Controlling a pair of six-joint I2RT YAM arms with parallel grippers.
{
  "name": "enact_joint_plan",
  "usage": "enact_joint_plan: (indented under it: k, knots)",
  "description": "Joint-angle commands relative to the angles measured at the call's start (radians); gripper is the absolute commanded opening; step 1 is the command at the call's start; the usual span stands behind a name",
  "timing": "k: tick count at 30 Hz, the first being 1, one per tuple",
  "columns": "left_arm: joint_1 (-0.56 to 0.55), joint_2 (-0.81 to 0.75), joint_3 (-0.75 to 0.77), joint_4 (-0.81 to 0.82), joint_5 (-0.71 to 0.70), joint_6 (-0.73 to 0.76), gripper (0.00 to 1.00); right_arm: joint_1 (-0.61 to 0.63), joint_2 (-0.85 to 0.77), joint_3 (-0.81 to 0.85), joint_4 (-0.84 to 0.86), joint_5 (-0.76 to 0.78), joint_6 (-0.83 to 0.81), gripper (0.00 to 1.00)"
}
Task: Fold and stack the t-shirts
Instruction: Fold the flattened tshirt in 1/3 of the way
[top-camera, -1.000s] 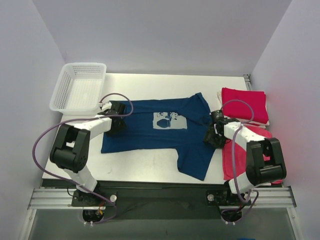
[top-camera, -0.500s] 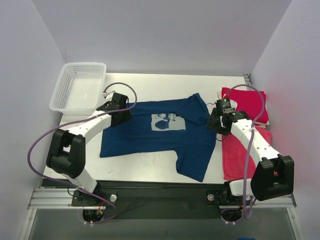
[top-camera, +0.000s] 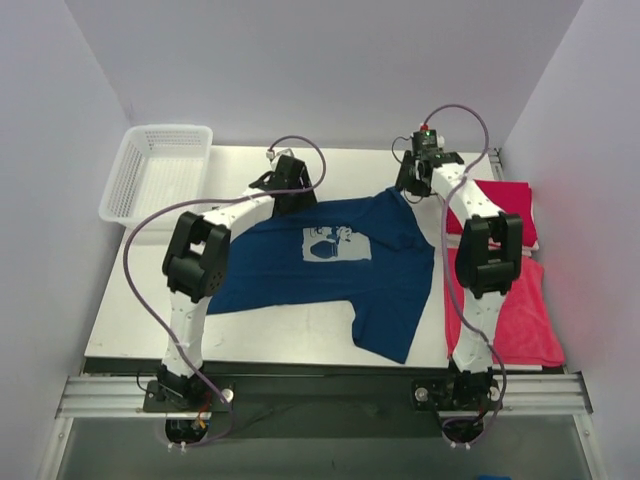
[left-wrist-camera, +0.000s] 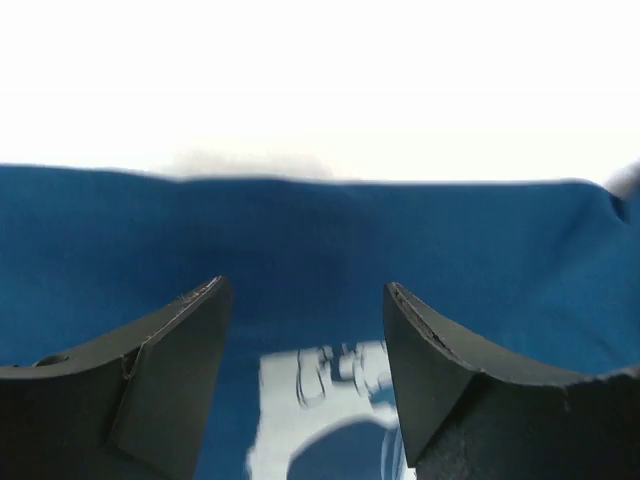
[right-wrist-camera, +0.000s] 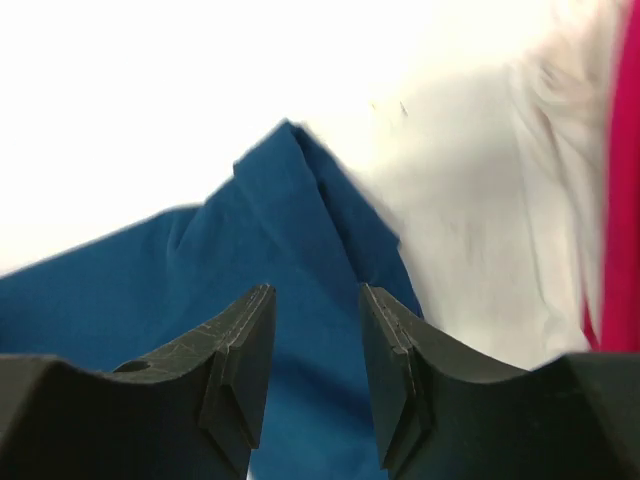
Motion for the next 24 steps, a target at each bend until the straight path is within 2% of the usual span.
enact_joint_plan:
  k: [1,12,18,24]
  knots:
    - [0.026,0.059,0.129,-0.116,-0.112,0.0,0.73,-0.002,0.102,0.147,-0.024,-0.023,-0.096,0.39]
    - [0.08,0.084,0.128,-0.167,-0.158,0.003,0.73,-0.012,0.318,0.41,-0.016,-0.014,-0.174,0.38]
    - [0.112,0.098,0.144,-0.208,-0.163,-0.003,0.73,-0.016,0.339,0.422,-0.019,-0.087,-0.156,0.38]
    - [0.135,0.104,0.147,-0.245,-0.177,-0.01,0.73,0.002,0.309,0.376,-0.018,-0.094,-0.182,0.36]
